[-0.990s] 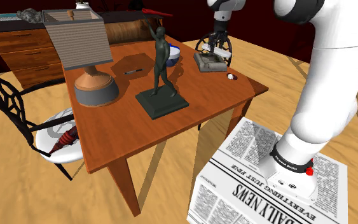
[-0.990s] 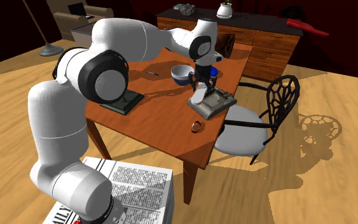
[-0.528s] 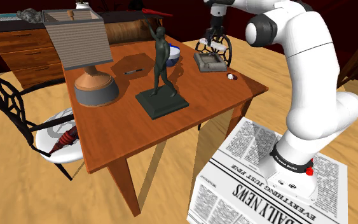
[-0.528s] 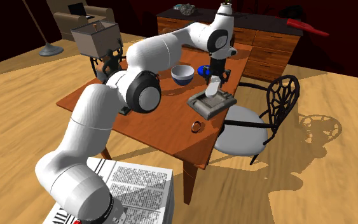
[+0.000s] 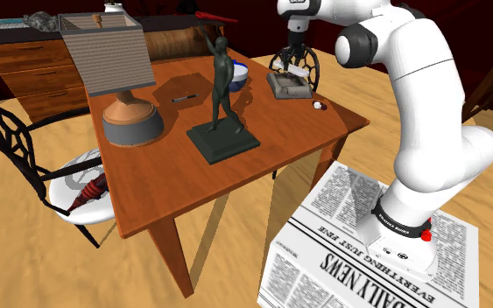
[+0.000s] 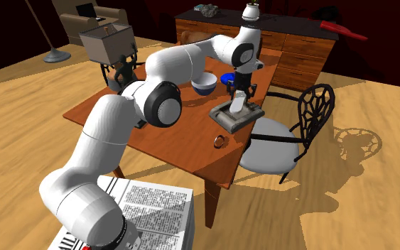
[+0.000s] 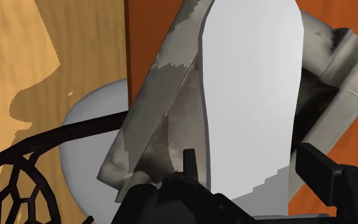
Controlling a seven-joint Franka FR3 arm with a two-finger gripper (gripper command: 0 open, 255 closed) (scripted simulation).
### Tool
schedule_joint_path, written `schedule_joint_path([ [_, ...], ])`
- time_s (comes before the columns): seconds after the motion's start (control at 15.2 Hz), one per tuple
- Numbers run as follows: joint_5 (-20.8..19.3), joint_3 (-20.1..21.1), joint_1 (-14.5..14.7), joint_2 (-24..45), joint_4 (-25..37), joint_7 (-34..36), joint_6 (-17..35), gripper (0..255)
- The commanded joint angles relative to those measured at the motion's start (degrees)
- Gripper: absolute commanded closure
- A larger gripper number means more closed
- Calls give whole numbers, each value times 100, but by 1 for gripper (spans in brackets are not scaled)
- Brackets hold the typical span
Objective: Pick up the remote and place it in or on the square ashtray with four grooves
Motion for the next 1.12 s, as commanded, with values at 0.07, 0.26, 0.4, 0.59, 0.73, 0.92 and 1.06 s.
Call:
schedule_joint_path([
  [0.07,5,0,37,-18,-275,-23,256,255],
  [0.26,13,3,70,-19,-515,-41,488,255],
  [0.4,20,7,86,-10,-646,-52,626,255],
  [0.59,20,7,86,-10,-646,-52,626,255],
  [0.73,20,7,86,-10,-646,-52,626,255],
  [0.92,20,7,86,-8,-643,-51,625,0],
  [1.06,20,7,86,-9,-644,-51,625,0],
])
